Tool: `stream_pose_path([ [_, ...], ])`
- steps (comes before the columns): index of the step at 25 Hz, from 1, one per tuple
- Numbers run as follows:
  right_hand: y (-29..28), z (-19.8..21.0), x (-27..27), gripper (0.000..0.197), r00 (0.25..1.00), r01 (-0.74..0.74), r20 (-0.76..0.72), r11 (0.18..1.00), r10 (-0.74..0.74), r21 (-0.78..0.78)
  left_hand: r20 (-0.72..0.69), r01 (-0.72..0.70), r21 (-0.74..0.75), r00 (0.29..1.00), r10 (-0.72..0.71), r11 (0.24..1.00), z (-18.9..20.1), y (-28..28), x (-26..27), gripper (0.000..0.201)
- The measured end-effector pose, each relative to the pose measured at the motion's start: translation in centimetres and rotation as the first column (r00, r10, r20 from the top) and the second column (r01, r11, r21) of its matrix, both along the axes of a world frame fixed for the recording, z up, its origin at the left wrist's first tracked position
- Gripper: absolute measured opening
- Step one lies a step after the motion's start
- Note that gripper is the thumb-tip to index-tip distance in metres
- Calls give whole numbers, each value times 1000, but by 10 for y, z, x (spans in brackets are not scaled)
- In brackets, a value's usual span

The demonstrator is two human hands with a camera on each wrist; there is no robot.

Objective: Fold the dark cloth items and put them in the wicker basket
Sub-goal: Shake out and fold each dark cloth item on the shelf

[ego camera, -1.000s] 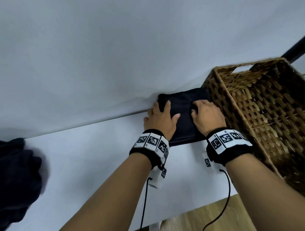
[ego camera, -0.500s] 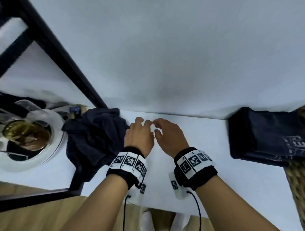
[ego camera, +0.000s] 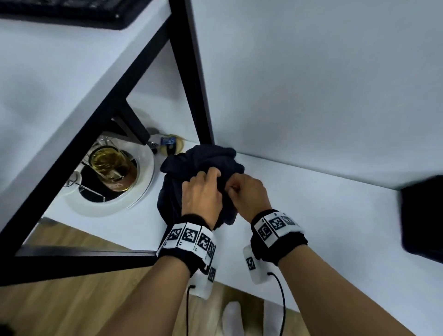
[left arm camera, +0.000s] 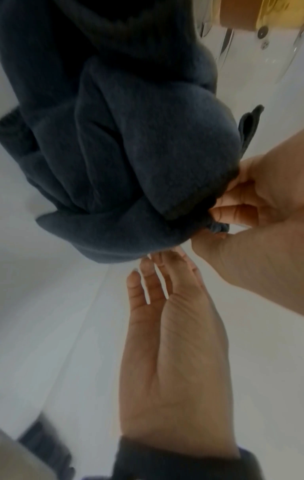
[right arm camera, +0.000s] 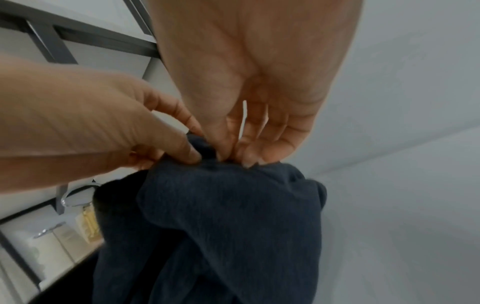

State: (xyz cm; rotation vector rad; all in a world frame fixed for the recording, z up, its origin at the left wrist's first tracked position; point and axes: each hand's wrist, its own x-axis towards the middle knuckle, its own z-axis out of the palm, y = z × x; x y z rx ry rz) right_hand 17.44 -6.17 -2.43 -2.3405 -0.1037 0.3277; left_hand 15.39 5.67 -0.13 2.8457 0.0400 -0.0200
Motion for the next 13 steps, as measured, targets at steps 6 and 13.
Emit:
stream_pose_path([
  [6, -37, 85, 0, 24, 995, 40, 66, 913, -73, 405, 265, 48, -550, 957, 120, 834, 88, -34, 21, 19],
  [13, -106, 215, -23, 18, 936, 62, 338, 990, -102, 129, 313, 174, -802, 937, 154, 571, 228, -100, 29, 20],
])
